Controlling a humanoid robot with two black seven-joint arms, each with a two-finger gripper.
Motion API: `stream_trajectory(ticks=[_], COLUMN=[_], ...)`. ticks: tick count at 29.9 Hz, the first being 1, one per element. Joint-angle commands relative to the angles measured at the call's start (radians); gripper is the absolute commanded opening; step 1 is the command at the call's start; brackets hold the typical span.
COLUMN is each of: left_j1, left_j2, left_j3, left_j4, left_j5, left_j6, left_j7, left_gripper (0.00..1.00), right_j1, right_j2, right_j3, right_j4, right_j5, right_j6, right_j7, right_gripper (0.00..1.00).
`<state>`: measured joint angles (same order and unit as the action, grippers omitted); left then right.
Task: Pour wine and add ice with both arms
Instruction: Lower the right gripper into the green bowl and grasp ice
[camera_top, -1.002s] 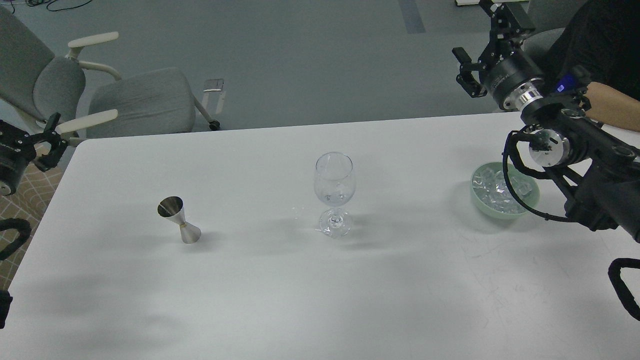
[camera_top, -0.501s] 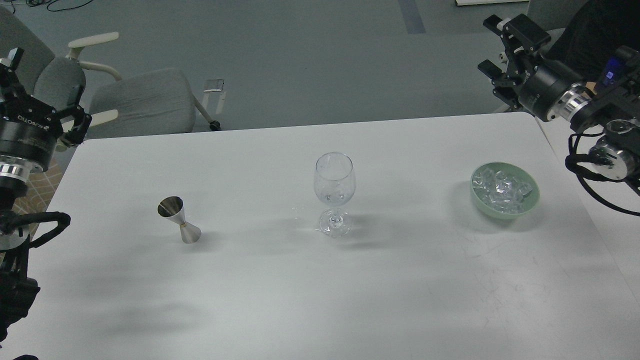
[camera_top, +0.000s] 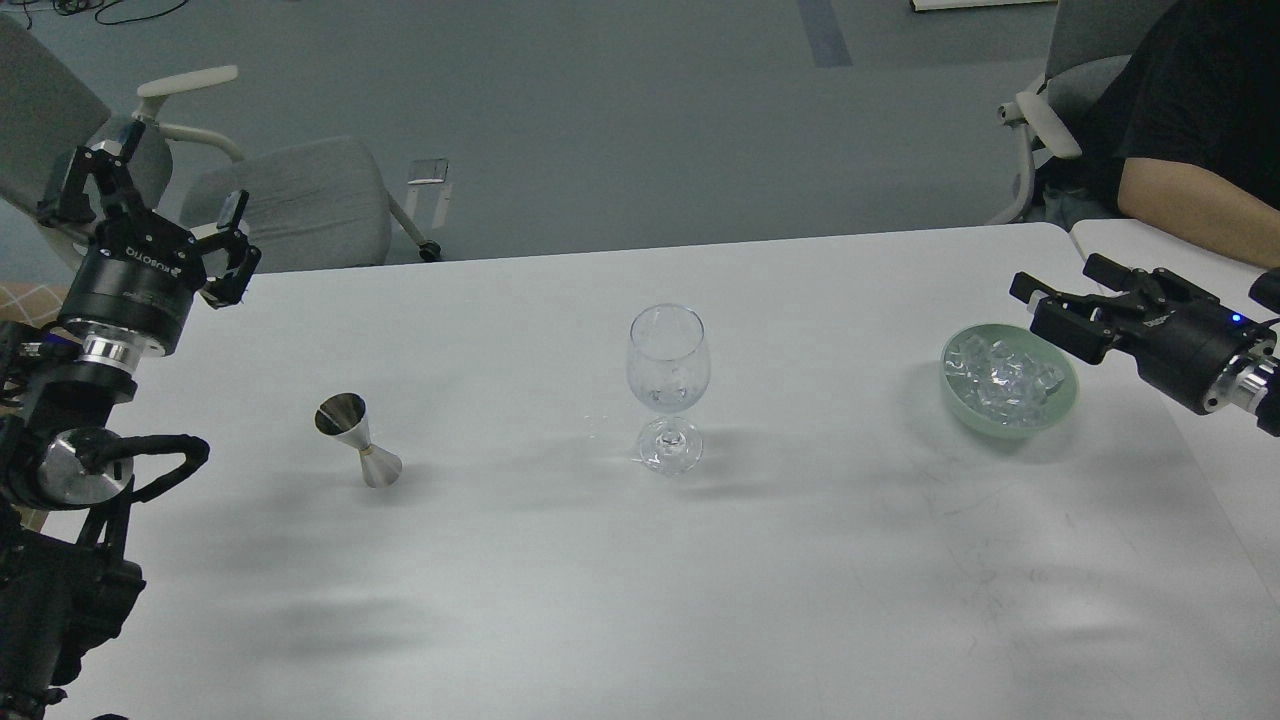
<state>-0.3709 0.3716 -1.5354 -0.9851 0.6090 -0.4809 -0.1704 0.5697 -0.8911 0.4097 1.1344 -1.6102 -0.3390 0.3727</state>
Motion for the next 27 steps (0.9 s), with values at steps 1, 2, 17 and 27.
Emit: stream_trajectory(ticks=[1, 2, 17, 27], left_j1=[0.0, 0.0, 0.003, 0.003], left_j2=[-0.011, -0.013, -0.023, -0.025], left_j3=[0.0, 0.0, 0.0, -0.002], left_j4=[-0.001, -0.001, -0.003, -0.003], left_j5=[0.0, 0.0, 0.0, -0.002], left_j6=[-0.005, -0.005, -0.008, -0.008], left_j7=[0.0, 0.0, -0.001, -0.001], left_gripper=[0.98, 0.98, 0.98, 0.98], right_j1=[-0.031, -0.037, -0.051, -0.047], right_j2=[0.012, 0.017, 0.169, 0.172], right_j3=[0.0, 0.0, -0.02, -0.084], right_j4=[-0.054, -0.059, -0.193, -0.2], right_j5=[-0.06, -0.06, -0.063, -0.063], right_j6=[-0.04, -0.04, -0.029, -0.028], right_j7=[-0.001, -0.001, -0.001, -0.001], right_gripper=[1.0, 1.0, 1.0, 0.59])
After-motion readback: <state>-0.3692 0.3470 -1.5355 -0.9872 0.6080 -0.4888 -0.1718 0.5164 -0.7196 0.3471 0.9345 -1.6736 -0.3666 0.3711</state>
